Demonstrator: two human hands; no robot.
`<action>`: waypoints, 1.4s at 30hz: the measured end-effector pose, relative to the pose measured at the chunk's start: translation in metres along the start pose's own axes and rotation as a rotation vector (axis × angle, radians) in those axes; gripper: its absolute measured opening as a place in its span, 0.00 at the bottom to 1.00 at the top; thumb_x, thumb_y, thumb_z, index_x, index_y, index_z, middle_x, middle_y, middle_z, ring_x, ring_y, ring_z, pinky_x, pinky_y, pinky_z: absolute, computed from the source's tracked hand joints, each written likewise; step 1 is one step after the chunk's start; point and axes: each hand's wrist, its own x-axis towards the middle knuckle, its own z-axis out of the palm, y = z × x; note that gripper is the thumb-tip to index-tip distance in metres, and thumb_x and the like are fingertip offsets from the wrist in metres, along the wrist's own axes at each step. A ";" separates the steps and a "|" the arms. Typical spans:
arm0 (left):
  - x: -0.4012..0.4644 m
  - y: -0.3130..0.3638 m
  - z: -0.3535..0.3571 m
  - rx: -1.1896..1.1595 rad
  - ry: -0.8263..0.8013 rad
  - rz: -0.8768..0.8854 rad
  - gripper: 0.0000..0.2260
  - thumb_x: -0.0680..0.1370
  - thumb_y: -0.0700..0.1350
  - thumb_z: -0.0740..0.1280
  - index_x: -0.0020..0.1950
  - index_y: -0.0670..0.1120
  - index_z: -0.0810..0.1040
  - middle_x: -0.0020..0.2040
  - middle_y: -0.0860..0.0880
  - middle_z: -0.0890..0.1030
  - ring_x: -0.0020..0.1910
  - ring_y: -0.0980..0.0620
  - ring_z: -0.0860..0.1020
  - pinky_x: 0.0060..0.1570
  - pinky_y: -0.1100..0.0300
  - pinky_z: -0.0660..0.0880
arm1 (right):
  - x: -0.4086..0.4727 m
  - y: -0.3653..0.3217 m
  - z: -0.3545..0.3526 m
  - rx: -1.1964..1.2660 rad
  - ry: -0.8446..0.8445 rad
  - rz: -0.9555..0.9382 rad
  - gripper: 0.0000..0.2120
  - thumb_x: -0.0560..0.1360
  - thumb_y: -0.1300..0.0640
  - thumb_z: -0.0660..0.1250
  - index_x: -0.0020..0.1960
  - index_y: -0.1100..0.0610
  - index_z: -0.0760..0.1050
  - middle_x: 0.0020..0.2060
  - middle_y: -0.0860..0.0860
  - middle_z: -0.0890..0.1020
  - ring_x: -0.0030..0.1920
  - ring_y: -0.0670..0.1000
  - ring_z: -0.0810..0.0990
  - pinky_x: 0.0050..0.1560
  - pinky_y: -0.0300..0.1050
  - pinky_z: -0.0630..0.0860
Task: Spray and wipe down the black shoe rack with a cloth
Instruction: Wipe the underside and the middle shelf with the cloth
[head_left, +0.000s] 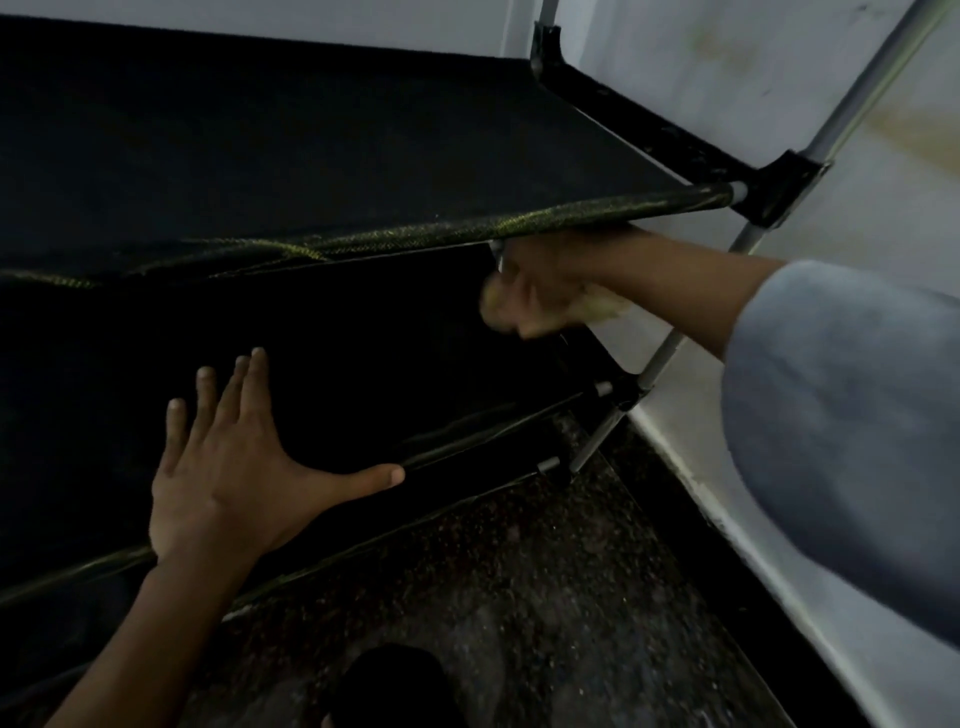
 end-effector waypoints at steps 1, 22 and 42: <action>-0.001 0.000 0.000 0.006 0.003 0.001 0.69 0.46 0.83 0.57 0.77 0.49 0.40 0.78 0.52 0.46 0.76 0.52 0.40 0.75 0.52 0.39 | 0.003 0.001 0.004 0.077 0.104 0.002 0.14 0.79 0.58 0.61 0.62 0.60 0.75 0.56 0.54 0.79 0.58 0.58 0.76 0.44 0.37 0.71; -0.002 0.000 0.000 0.018 -0.027 -0.035 0.68 0.46 0.84 0.55 0.78 0.50 0.42 0.78 0.53 0.45 0.76 0.53 0.40 0.75 0.51 0.39 | 0.018 -0.006 0.031 -0.257 0.249 0.077 0.13 0.78 0.49 0.63 0.59 0.53 0.76 0.58 0.52 0.79 0.59 0.55 0.77 0.51 0.45 0.68; -0.001 0.000 0.000 0.022 -0.057 -0.046 0.69 0.46 0.84 0.55 0.77 0.48 0.40 0.78 0.52 0.44 0.76 0.52 0.40 0.74 0.51 0.38 | -0.021 0.002 0.026 -0.401 -0.189 0.022 0.22 0.76 0.49 0.65 0.68 0.50 0.67 0.61 0.50 0.76 0.58 0.53 0.77 0.47 0.44 0.68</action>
